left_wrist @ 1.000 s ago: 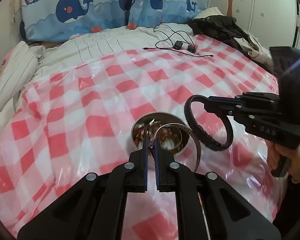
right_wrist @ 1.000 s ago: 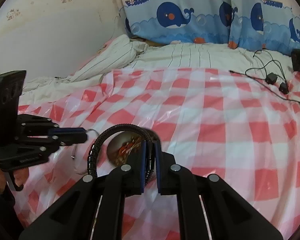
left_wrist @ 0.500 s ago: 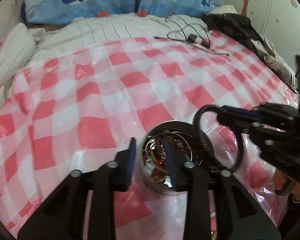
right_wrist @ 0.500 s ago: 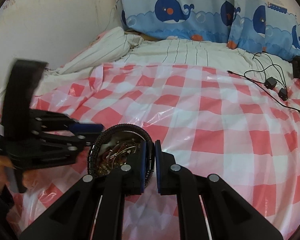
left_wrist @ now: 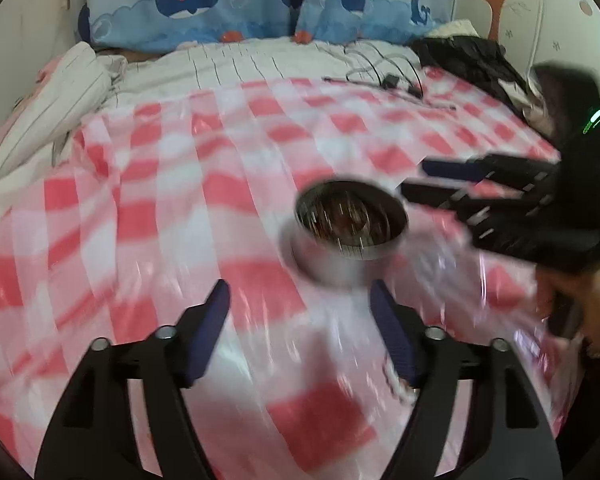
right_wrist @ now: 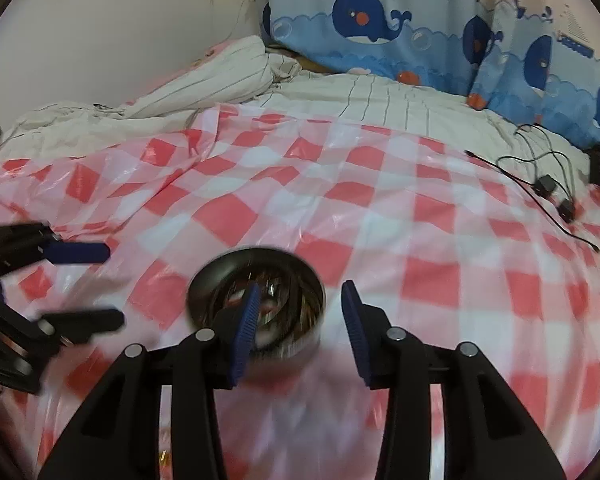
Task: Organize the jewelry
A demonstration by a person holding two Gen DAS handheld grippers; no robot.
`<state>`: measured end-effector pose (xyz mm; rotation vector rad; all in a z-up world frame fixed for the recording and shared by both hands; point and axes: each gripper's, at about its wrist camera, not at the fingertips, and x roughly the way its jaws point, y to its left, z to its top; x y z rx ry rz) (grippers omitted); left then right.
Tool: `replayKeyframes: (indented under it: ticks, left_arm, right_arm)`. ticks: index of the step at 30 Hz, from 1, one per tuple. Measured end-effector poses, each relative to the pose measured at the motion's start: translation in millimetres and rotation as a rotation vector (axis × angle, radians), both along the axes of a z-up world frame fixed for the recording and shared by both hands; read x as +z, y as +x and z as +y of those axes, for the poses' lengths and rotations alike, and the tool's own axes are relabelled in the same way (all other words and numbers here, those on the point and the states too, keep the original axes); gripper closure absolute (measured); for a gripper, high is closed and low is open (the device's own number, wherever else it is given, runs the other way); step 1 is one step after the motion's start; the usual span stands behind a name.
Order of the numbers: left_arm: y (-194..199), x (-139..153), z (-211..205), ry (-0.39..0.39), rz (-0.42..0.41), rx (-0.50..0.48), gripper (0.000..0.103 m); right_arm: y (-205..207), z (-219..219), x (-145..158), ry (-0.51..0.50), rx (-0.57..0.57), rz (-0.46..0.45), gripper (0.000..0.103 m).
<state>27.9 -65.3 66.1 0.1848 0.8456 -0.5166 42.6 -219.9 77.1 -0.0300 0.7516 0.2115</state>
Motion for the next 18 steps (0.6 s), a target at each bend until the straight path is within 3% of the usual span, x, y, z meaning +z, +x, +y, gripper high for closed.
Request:
replayKeyframes:
  ticks: [4,8,10,16,18]
  left_arm:
    - [-20,-18,1,0.043,0.015,0.019,0.029]
    - [-36,-15,7,0.007,-0.02,0.057,0.019]
    - [-41,-15,10,-0.011,-0.023,0.069,0.018]
    - [-43,-22,4,-0.015,-0.001,0.054,0.017]
    - [-45,-21,-4,0.003,-0.012,0.035,0.017]
  right_arm:
    - [-53,-16,-21,0.051,-0.048,0.031,0.049]
    - [-76,-21,-28,0.105,-0.09,0.021,0.045]
    - [-82,-19,-31,0.111,-0.094,0.001,0.038]
    - [-79,-15,-46,0.077,-0.123,0.024,0.037]
    - [-81,-16,-47,0.072,-0.133,0.018,0.03]
